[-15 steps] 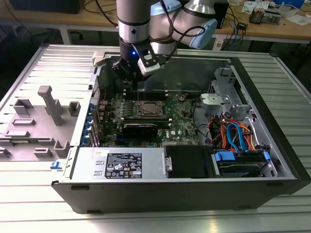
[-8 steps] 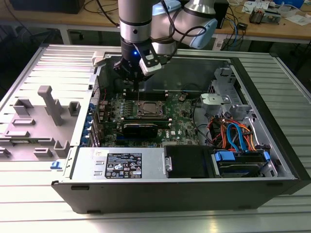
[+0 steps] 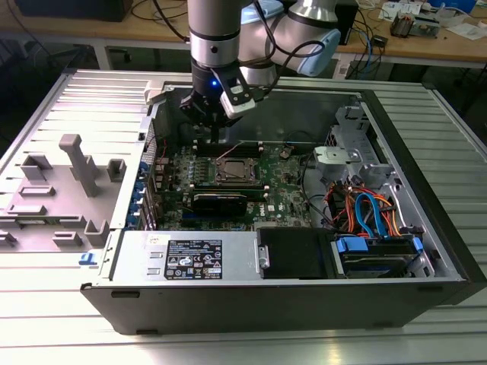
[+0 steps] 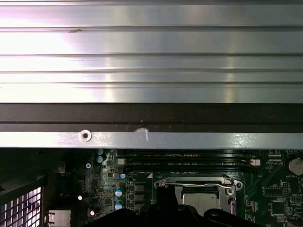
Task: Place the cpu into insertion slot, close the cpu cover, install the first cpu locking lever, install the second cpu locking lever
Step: 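Install the first cpu locking lever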
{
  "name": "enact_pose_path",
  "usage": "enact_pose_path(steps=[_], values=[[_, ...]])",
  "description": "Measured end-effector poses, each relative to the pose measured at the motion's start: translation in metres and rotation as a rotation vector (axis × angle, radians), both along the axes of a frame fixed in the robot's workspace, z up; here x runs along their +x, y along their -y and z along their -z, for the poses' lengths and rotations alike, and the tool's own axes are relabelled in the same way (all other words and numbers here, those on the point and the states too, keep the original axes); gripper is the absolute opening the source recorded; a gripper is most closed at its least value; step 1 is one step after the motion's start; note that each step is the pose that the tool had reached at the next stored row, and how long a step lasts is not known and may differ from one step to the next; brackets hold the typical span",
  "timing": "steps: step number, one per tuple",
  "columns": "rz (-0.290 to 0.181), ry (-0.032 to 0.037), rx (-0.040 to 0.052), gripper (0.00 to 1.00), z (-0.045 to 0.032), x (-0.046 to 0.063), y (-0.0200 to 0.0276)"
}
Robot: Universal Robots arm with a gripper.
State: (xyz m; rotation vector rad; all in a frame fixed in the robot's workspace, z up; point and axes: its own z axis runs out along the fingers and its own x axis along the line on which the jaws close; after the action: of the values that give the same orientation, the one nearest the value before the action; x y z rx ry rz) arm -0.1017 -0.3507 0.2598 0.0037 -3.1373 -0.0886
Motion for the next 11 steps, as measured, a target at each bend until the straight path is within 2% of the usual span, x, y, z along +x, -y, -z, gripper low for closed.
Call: enact_pose_path(steps=[11], values=[[0.000, -0.0001, -0.0001, 0.11, 0.0018, 0.0010, -0.0001]])
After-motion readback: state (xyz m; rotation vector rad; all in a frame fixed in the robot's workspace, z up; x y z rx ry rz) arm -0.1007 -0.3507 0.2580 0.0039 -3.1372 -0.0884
